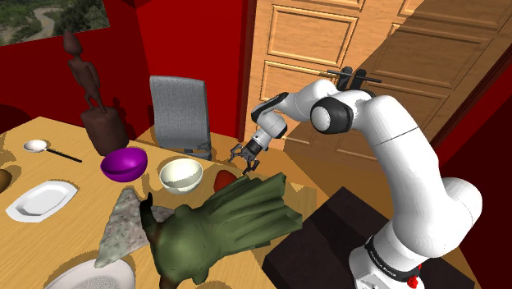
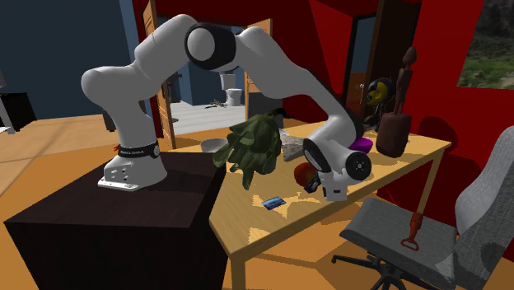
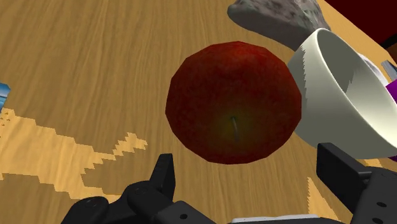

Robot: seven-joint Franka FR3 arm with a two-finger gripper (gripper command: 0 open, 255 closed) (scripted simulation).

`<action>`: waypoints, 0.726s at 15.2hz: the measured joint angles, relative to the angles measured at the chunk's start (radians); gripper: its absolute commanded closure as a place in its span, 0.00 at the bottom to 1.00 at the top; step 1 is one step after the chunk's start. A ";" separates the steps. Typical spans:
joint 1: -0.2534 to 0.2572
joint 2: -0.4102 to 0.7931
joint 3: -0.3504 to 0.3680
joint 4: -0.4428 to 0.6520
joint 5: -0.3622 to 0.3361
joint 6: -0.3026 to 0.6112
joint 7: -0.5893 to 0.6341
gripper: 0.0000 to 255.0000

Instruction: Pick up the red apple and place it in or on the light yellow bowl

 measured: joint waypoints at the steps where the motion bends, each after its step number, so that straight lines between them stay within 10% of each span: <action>1: 0.004 0.005 0.003 0.000 0.004 0.007 -0.002 0.00; 9: 0.016 0.013 0.011 -0.006 0.014 0.028 -0.005 0.00; 10: 0.016 0.013 0.011 -0.006 0.014 0.028 -0.005 1.00; 11: 0.016 0.013 0.011 -0.006 0.014 0.028 -0.005 1.00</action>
